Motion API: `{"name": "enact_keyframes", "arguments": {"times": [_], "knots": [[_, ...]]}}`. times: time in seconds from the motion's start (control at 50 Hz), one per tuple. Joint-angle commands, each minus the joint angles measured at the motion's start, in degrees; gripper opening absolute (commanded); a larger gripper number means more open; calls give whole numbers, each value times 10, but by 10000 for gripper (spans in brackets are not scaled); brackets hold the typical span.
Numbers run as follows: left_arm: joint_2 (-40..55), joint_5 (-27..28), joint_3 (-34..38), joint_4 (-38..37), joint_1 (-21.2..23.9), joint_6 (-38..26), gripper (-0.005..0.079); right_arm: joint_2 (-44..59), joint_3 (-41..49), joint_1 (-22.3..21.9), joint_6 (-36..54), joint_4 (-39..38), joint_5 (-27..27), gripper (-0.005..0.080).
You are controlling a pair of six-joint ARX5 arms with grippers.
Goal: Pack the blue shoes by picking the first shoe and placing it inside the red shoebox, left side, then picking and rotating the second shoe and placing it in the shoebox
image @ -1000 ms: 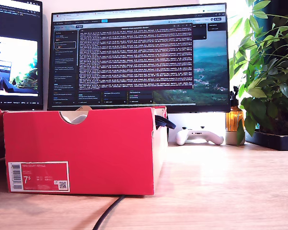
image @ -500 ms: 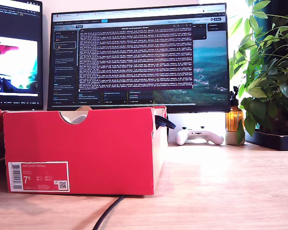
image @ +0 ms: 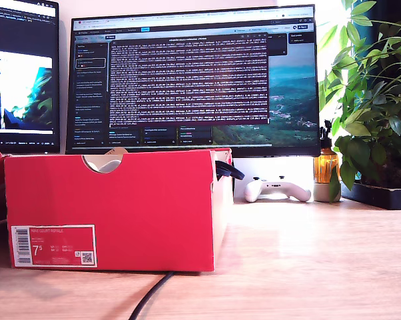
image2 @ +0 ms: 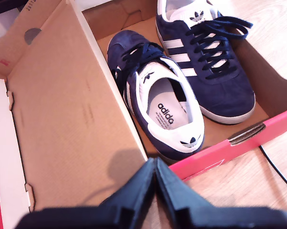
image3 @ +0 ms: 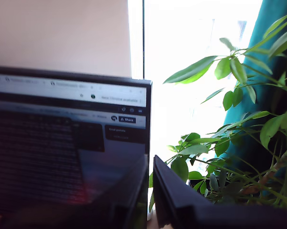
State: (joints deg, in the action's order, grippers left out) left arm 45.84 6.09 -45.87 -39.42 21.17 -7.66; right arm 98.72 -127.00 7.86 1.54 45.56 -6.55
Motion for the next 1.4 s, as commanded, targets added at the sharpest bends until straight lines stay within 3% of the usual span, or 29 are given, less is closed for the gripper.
{"name": "enact_keyframes", "arguments": {"times": [0.0,0.26,0.9,1.38], "knots": [[-1,1,0,3,-1,2,-11,-40,12,-7,5,-20,0,-5],[-1,1,0,3,-1,2,-11,-88,66,-24,16,-61,0,-5],[-1,1,0,3,-1,2,-11,-230,354,-39,35,-241,8,-5],[-1,1,0,3,-1,2,-11,-315,502,-62,45,-334,50,-5]]}}
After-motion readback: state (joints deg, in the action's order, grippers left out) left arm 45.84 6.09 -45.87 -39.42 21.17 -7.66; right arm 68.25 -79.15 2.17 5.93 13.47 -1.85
